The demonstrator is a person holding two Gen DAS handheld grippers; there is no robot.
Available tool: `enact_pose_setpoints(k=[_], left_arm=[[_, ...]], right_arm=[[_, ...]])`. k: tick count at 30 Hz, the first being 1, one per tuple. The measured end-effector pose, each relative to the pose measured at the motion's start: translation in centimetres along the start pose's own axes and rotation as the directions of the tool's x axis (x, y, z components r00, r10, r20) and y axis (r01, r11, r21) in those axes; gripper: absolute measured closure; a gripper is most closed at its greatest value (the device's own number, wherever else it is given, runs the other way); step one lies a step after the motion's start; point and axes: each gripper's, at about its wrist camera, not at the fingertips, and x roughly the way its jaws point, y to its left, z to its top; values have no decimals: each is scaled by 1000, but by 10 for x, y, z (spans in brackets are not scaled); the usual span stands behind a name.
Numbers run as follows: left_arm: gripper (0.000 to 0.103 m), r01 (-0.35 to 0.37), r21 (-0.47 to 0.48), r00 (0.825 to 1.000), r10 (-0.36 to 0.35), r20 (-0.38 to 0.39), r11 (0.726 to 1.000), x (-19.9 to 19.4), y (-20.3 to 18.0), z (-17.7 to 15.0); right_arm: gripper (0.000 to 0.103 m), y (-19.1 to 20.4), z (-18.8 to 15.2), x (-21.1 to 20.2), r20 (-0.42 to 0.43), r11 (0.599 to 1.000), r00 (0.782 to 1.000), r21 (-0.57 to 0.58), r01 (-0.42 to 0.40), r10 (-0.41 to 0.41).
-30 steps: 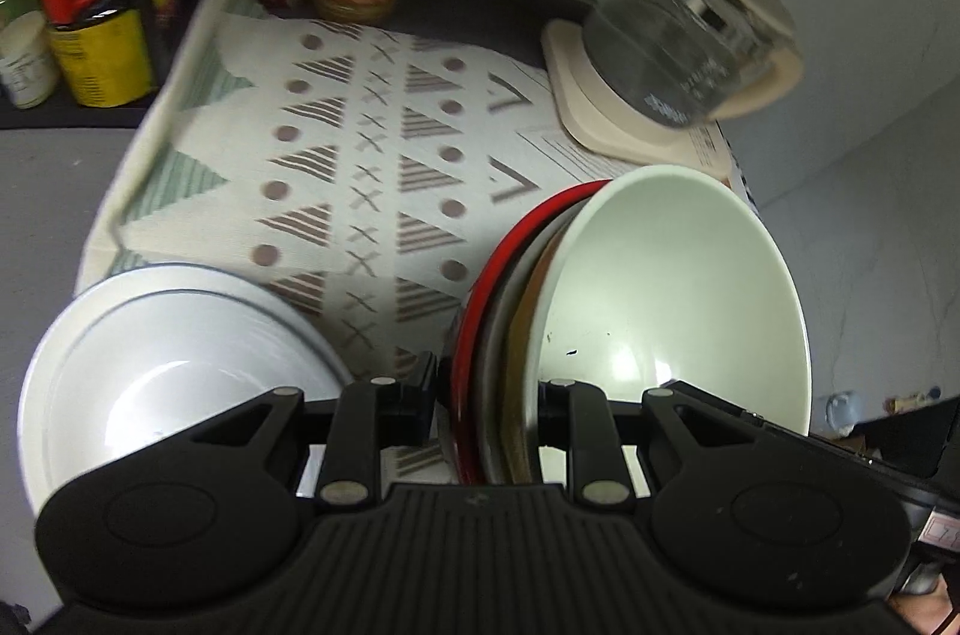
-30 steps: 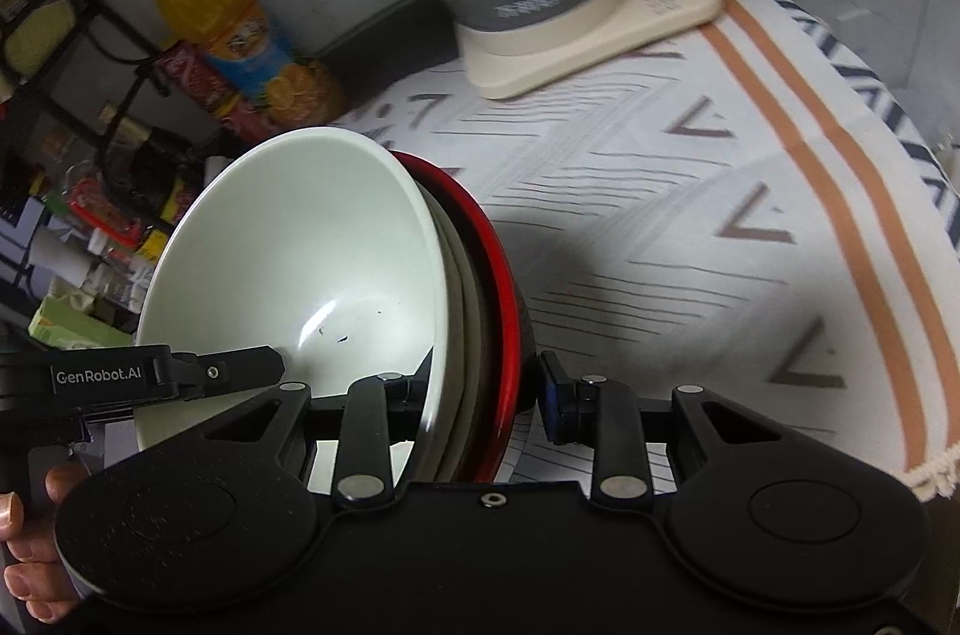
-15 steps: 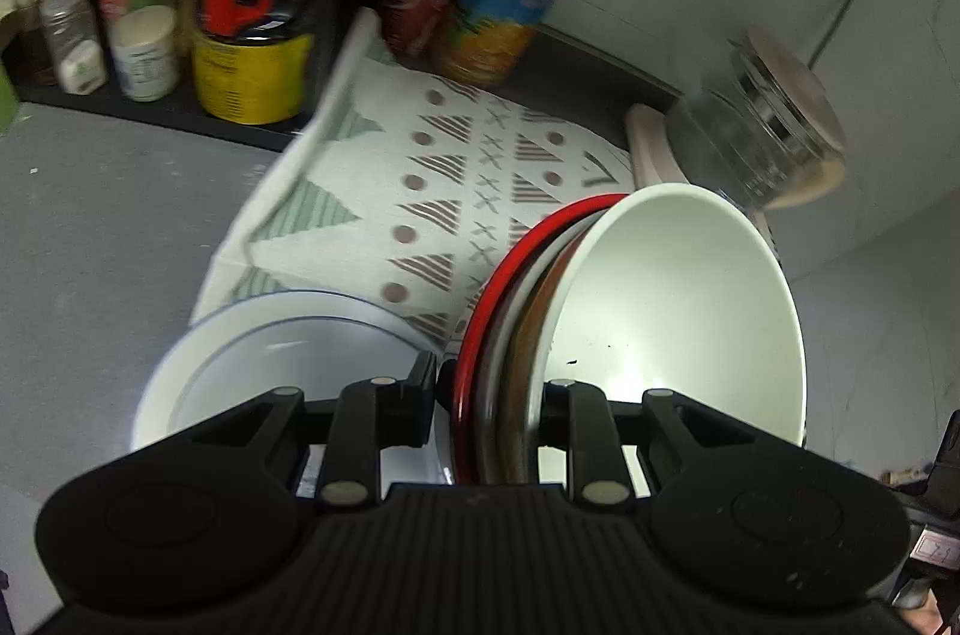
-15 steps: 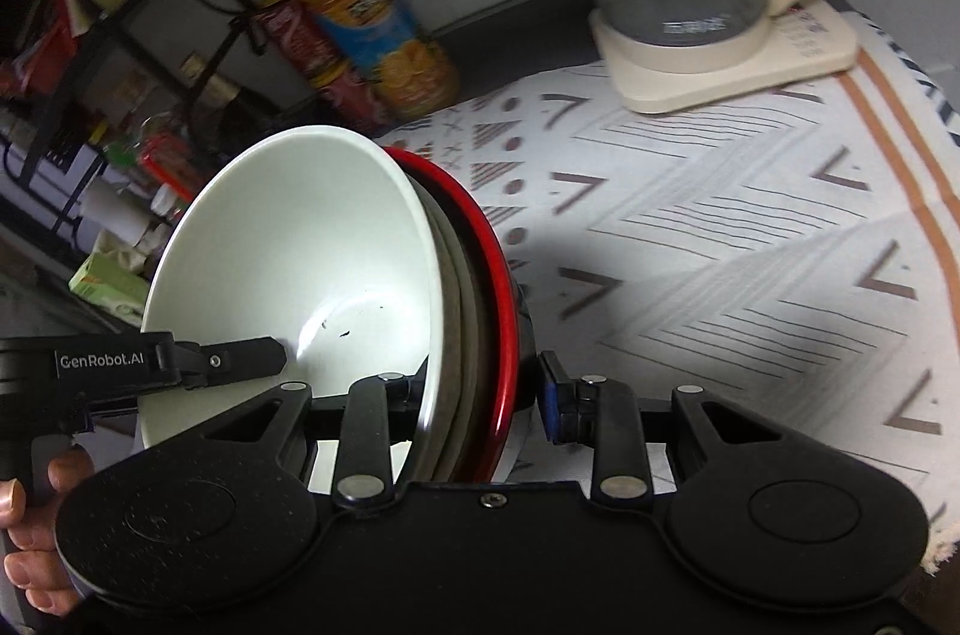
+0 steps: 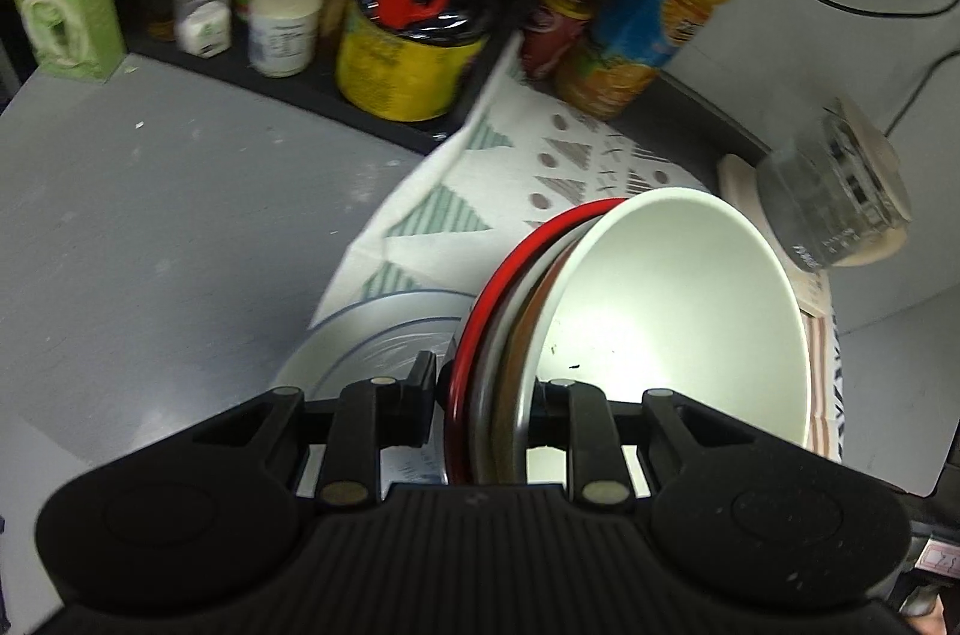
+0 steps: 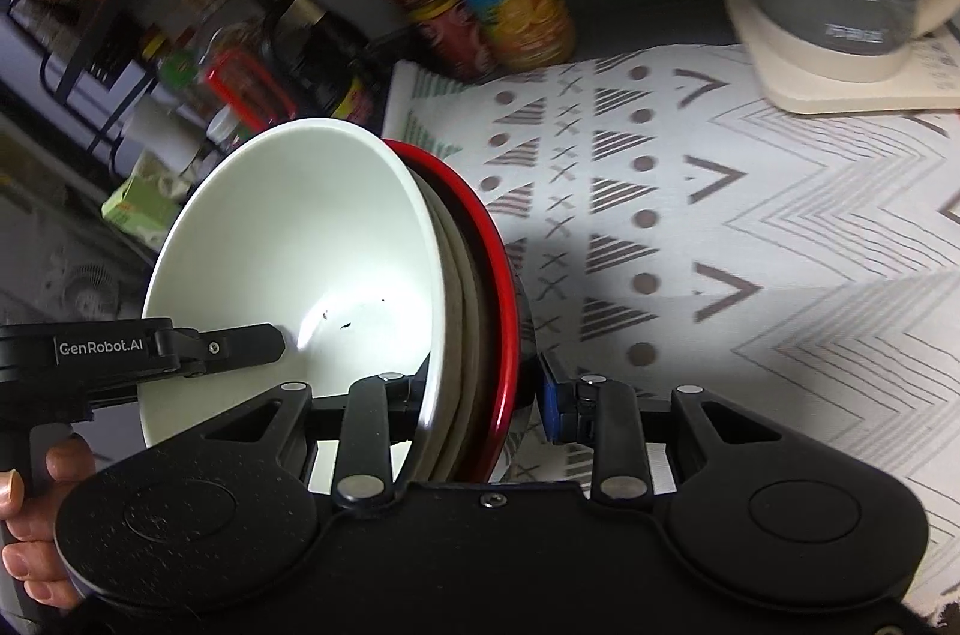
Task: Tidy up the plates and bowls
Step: 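Carry the red bowl stack with the right tool over the plate stack, then lower the bowl stack onto the plates and open the right tool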
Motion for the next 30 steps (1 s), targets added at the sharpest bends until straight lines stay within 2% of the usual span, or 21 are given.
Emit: enact_pose_setpoints(k=[7,15,22,26,30], left_arm=[[80,-29,-58,999,27,-28,998,6,31,-6],[80,-61,-76,997,56,-62,995,19,42,-11],[80,-90,-43,994,88,-61,995,22,40,-10],[80,-82,-54,994,78,-72,995,24,43,-9],[80,-89,-36,994,86,-71,995,24,42,-8]], right_arm=[[73,21,-5,20,-72,999,997,-51,-4,1],[73,30,-15,39,-145,997,989,-73,-2,-9],[73,32,-18,47,-171,996,985,-87,5,-20],[72,32,-15,49,-178,995,984,-103,8,-26],[70,40,-16,51,-176,986,982,-161,39,-68]])
